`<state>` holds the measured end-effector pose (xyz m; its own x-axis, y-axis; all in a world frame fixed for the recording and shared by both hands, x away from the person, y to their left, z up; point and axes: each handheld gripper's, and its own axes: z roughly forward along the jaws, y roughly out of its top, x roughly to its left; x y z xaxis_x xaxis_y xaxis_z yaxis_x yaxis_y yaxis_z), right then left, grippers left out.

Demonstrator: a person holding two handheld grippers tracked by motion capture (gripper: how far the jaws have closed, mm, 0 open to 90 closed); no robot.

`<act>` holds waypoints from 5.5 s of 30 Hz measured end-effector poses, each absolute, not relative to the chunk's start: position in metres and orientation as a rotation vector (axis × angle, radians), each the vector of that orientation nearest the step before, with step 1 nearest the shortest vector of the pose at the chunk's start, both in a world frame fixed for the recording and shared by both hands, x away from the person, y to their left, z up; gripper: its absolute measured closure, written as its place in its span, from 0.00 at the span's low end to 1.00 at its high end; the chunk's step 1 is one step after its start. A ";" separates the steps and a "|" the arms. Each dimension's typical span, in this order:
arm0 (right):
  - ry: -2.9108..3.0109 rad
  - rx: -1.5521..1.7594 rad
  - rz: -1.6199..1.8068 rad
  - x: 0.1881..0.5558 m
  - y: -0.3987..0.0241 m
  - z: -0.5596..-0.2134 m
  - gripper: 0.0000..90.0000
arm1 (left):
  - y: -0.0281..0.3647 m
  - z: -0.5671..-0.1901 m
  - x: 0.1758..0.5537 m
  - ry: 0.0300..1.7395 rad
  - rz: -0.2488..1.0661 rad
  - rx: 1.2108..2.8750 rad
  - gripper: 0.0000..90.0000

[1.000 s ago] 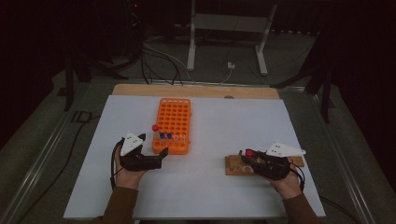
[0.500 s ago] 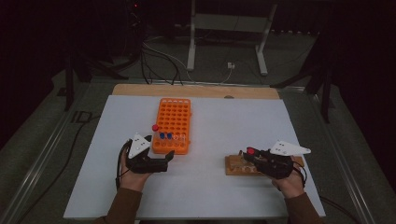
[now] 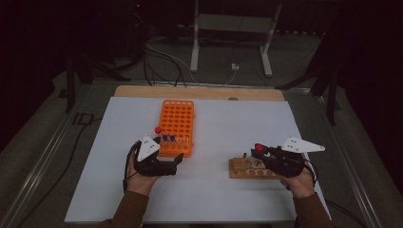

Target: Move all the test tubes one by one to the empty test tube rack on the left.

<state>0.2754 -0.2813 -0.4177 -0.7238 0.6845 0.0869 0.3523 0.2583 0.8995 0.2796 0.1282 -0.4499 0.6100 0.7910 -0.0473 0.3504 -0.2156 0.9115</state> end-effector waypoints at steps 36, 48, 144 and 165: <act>2.185 0.919 1.517 0.287 -0.251 -0.385 0.78 | 0.071 -0.430 0.282 0.785 0.496 1.824 0.02; 2.239 0.891 1.506 0.291 -0.219 -0.394 0.78 | 0.036 -0.428 0.284 0.724 0.431 1.843 0.03; 2.124 1.037 1.490 0.286 -0.266 -0.424 0.00 | 0.168 -0.445 0.287 0.922 0.643 1.744 0.83; 2.116 1.046 1.491 0.285 -0.269 -0.427 0.00 | 0.167 -0.459 0.304 0.984 0.709 1.759 0.83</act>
